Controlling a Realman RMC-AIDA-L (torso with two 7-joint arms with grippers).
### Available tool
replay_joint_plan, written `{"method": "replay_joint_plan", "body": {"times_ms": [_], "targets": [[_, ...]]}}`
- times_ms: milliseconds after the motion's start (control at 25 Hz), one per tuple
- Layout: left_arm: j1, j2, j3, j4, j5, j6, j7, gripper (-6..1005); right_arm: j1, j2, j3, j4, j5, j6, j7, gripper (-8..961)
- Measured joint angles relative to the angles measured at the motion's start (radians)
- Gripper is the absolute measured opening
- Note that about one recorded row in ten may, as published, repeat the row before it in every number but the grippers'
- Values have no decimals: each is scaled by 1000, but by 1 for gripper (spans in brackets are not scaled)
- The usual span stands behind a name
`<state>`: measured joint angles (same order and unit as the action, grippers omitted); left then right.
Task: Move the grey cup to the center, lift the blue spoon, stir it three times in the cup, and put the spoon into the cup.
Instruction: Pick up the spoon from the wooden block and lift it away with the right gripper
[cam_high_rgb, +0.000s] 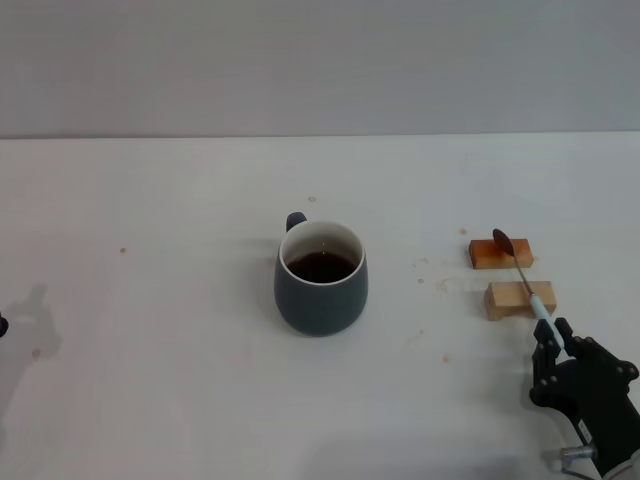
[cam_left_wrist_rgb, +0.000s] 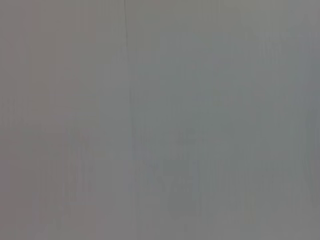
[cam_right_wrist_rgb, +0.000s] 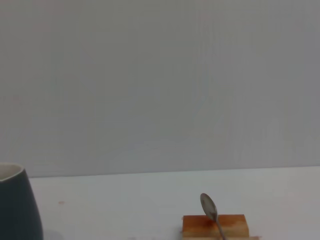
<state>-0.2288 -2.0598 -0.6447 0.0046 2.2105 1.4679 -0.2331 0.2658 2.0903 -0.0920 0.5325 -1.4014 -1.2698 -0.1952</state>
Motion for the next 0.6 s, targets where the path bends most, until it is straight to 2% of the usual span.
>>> {"method": "replay_joint_plan", "body": {"times_ms": [440,600], "targets": [[-2,1,0,0,0,0,0,-2,-3,-8,-11,25,-26,-46,-13,123],[1,0,1,-3,0,1,0,-2,-3,-31,-9,116,-31,-93,-42,123]]}}
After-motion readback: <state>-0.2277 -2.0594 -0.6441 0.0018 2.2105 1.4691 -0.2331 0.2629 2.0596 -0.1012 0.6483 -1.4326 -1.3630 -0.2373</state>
